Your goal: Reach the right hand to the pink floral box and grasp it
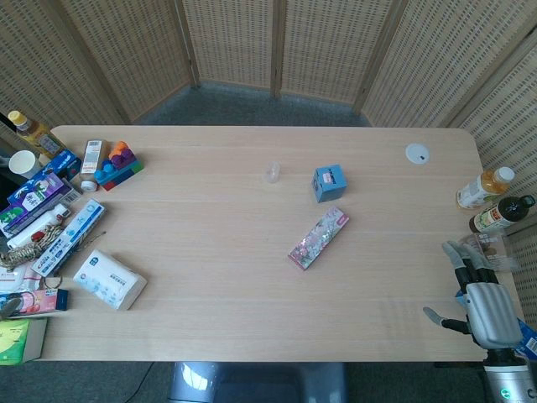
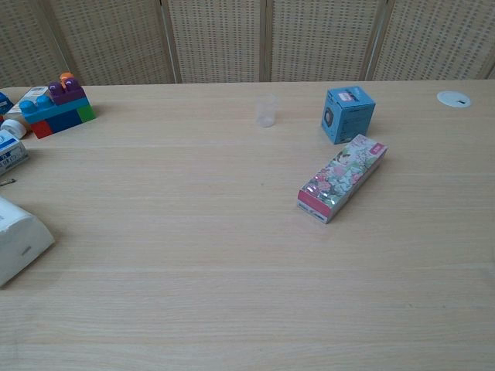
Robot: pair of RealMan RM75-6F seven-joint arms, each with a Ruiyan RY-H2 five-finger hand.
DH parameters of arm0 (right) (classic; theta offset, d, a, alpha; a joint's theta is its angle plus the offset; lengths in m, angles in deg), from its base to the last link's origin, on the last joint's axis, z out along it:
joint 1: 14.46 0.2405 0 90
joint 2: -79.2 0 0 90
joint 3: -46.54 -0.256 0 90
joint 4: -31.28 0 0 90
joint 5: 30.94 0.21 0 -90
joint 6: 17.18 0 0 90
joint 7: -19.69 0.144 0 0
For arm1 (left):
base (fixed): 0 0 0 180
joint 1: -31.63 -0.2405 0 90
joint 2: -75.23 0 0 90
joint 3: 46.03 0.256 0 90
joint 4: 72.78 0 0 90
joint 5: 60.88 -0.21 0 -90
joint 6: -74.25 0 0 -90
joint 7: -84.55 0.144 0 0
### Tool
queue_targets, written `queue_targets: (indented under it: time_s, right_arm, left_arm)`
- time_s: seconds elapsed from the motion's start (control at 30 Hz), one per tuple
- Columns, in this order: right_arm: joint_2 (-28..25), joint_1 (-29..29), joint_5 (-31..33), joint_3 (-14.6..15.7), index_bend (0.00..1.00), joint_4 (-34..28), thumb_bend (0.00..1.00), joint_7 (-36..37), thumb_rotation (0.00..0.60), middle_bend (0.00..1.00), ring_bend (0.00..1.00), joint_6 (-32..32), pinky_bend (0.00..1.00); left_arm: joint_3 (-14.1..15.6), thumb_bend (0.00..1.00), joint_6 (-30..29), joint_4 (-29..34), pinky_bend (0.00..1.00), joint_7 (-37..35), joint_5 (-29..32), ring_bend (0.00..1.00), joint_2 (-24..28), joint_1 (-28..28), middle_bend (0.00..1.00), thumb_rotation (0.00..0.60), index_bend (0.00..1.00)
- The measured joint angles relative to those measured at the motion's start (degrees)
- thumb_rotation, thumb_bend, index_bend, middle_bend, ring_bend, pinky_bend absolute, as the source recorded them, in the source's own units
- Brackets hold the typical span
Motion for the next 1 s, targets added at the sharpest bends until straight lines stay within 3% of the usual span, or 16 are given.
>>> queue_targets:
  time_s: [0.3, 0.63, 1.0]
  right_arm:
    - [1.21, 2.47, -1.72, 0.07, 0.0, 4.34, 0.0, -1.92, 0.6, 0.0, 0.0, -3.14, 0.0]
    - [3.72, 15.85, -10.45, -2.46, 0.0, 17.58, 0.0, 1.54, 0.6, 0.0, 0.0, -12.36, 0.0]
    - [13.19, 26.15, -19.44, -1.04, 0.0, 35.28, 0.0, 6.41, 0.6, 0.0, 0.0, -15.75, 0.0]
  left_arm:
    - [-0.22, 0.12, 0.88, 0.03, 0.0, 0.05, 0.06, 0.0, 0.17, -0.14, 0.0, 0.6, 0.05]
    - [-0.33, 0.12, 2.94, 0.62, 0.0, 0.93, -0.34, 0.0, -0.28, 0.63, 0.0, 0.6, 0.06]
    - [-0.1, 0.12, 2.54, 0.83, 0.0, 0.8, -1.43, 0.0, -0.13, 0.17, 0.0, 0.6, 0.06]
